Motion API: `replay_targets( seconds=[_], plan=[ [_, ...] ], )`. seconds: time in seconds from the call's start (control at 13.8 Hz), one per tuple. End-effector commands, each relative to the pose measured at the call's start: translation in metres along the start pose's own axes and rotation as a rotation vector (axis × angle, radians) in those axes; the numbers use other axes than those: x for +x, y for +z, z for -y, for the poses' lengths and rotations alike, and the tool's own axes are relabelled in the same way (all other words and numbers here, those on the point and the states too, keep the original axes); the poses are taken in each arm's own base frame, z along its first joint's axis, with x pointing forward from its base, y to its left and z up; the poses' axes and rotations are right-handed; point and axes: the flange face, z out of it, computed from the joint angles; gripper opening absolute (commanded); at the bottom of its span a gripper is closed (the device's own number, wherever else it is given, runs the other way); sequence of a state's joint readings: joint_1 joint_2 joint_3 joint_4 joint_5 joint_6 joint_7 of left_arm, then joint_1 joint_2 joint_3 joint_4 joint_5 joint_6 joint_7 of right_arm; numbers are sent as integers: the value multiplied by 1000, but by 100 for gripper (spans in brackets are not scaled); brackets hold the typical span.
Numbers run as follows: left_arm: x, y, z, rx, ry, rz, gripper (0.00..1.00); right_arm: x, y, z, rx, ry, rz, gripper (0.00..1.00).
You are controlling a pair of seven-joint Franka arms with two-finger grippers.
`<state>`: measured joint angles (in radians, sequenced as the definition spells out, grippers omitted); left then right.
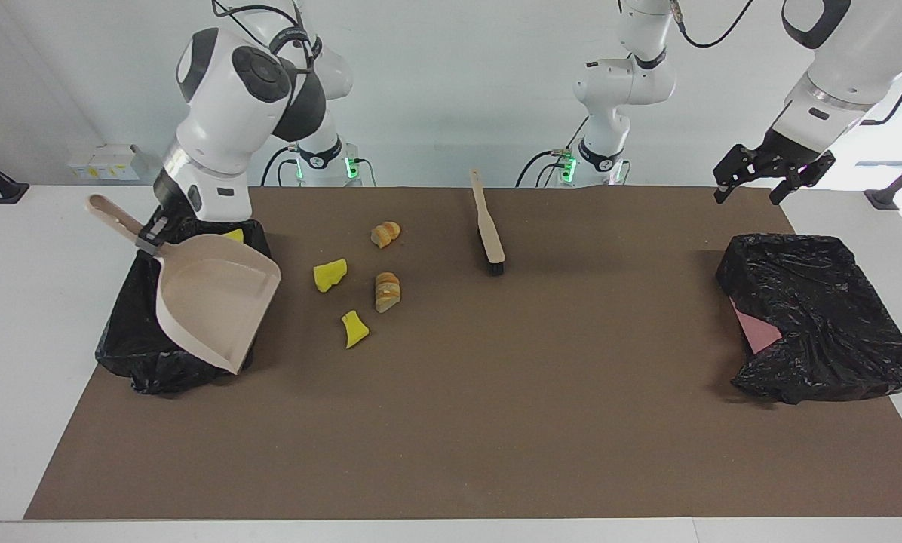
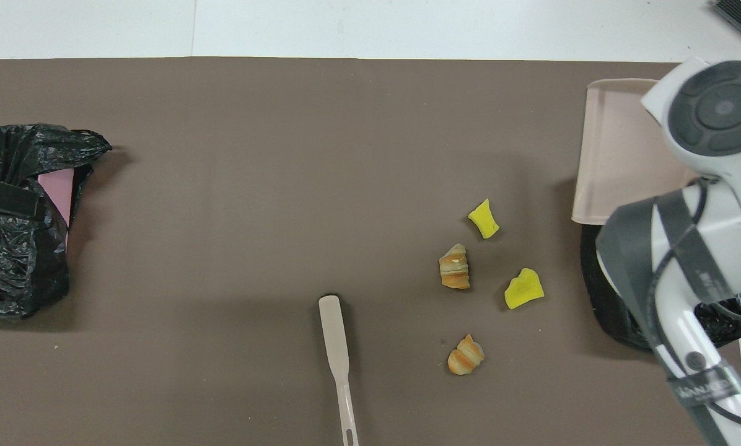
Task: Sweep and dump trash in bin
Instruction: 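Bring the empty dustpan back to the table center with the right gripper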
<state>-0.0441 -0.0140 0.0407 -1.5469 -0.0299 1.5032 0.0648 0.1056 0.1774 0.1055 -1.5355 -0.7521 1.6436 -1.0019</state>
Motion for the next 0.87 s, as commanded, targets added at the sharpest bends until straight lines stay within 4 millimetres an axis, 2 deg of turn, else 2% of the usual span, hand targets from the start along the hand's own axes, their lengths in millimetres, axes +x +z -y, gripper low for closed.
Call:
replay_targets(
  seconds=[0.0,0.22,0.29,0.51,0.65,0.8],
  plan=[
    [-16,6,4,12,12,-9,100,53,-15,-27,93,216,-83,0],
    [-27,15,3,11,13,-18,100,97,-13,-19,243,457,-200,0],
    [-27,20,3,10,13,-14,100,115,-22,-14,249,514,-204,0],
    [-29,19,1,10,16,-14,100,178,-34,-3,423,836,-273,0],
    [-29,19,1,10,18,-14,100,218,-51,11,486,958,-319,0],
    [-28,19,-1,11,18,-15,100,254,-56,26,552,1040,-327,0]
  ],
)
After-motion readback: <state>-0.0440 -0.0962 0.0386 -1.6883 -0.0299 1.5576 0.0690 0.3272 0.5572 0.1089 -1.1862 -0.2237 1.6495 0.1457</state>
